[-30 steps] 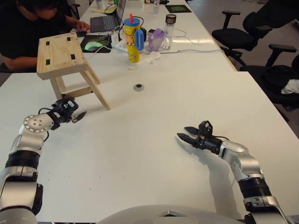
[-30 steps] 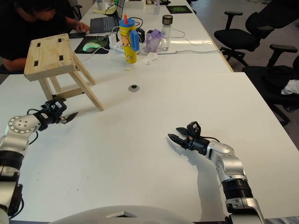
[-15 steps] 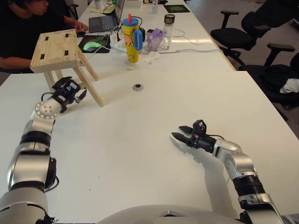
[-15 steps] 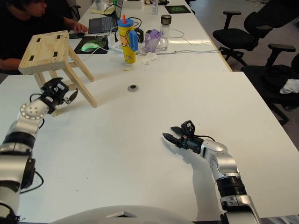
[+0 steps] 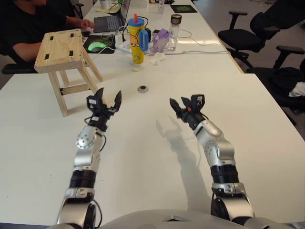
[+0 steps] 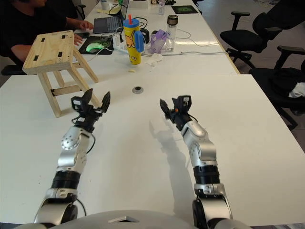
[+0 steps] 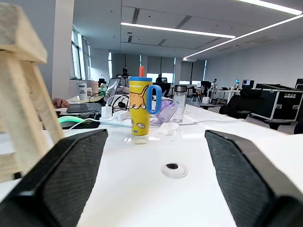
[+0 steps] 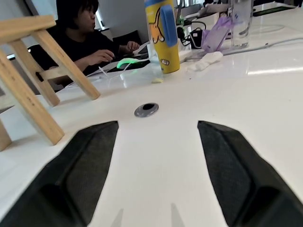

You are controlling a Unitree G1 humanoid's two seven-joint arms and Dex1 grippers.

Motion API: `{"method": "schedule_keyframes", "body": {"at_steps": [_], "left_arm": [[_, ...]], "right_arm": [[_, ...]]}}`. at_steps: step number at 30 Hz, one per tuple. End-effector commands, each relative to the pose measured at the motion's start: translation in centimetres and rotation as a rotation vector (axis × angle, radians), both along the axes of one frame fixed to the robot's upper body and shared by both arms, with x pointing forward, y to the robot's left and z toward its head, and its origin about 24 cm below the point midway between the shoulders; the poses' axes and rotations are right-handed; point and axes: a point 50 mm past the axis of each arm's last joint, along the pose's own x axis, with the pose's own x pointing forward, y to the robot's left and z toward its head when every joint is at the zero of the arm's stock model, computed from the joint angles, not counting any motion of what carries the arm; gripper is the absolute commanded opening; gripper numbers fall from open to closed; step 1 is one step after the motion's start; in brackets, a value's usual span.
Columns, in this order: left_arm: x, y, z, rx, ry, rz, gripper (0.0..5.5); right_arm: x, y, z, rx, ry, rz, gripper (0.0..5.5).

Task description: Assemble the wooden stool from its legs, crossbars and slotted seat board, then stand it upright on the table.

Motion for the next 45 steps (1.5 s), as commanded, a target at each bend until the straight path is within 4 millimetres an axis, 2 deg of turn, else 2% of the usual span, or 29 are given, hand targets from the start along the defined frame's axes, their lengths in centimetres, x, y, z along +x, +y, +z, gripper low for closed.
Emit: {"method": "schedule_keyframes", "body": {"at_steps": [1, 4, 9, 14, 19, 21, 25, 30, 45], "left_arm": [[1.8, -1.2, 0.7, -0.019, 0.015, 0.047, 3.81], [3.2, -2.4, 1.0, -0.012, 0.036, 0.092, 3.81], [4.4, -3.5, 1.0, -0.007, 0.059, 0.164, 3.81], [4.9, -4.4, 1.3, 0.015, 0.046, 0.209, 3.81], [5.1, -5.5, 1.5, 0.045, 0.068, 0.172, 3.81], [5.1, -5.6, 1.7, 0.095, 0.030, 0.170, 3.81], [4.8, -4.8, 1.6, 0.050, 0.013, 0.175, 3.81], [4.6, -4.2, 1.6, 0.038, -0.016, 0.182, 3.81], [4.7, -5.0, 1.6, 0.058, -0.027, 0.153, 3.81]], "right_arm": [[2.0, -0.4, 1.0, -0.057, -0.068, -0.132, 3.12], [2.8, -1.2, 1.3, -0.068, -0.107, -0.261, 3.12], [3.8, -0.4, 1.6, -0.173, -0.185, -0.337, 3.12], [4.2, 1.7, 1.5, -0.136, -0.199, -0.227, 3.12], [4.3, 2.2, 1.2, -0.130, -0.203, -0.215, 3.12], [4.3, 2.3, 1.0, -0.144, -0.206, -0.207, 3.12], [4.2, 3.0, 0.8, -0.149, -0.214, -0.174, 3.12], [4.1, 2.5, 0.4, -0.152, -0.209, -0.181, 3.12], [4.4, 2.8, 0.6, -0.184, -0.249, -0.178, 3.12]]}}
